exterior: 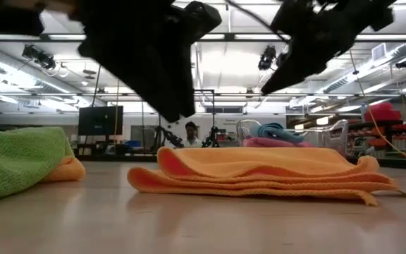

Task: Fold microfiber towels
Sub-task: Fold the right yellow towel

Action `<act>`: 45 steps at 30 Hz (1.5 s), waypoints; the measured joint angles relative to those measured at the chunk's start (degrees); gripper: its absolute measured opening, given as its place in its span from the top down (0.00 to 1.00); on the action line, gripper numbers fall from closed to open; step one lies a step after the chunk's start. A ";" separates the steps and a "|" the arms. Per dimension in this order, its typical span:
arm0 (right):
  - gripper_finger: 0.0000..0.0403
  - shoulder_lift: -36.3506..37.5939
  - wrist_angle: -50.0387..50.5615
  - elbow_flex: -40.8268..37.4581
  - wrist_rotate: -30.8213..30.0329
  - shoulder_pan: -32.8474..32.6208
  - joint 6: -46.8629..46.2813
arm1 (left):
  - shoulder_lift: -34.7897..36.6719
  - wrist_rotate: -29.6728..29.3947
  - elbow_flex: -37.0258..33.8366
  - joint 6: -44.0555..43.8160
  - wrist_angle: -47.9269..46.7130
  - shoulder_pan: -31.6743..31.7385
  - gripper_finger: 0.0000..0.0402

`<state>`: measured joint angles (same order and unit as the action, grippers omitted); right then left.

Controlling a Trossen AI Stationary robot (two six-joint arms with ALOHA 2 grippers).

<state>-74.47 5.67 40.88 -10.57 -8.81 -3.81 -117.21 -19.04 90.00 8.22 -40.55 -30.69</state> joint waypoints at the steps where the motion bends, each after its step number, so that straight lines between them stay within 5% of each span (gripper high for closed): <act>1: 0.69 0.03 -0.10 0.00 0.00 -1.40 -0.60 | 0.00 0.12 0.00 2.25 -0.82 -0.10 0.77; 17: 0.69 -0.40 -0.92 0.00 -15.44 -18.17 -8.61 | -0.17 -4.27 -6.01 24.22 2.54 1.04 0.62; 22: 0.69 -0.40 -0.72 0.00 -16.63 -18.81 -9.30 | -0.20 -4.02 -6.21 27.09 3.12 1.02 0.69; 28: 0.69 -0.40 -0.60 0.00 -16.68 -18.77 -10.64 | -0.20 -1.67 -6.21 27.01 2.99 1.02 0.96; 45: 0.69 -0.40 -0.50 0.00 -16.65 -18.77 -11.65 | 5.02 1.62 -6.09 24.04 -1.93 0.54 0.98</act>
<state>-74.87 5.17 40.88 -27.22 -27.57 -15.46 -112.19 -17.42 83.91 32.26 -42.49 -30.15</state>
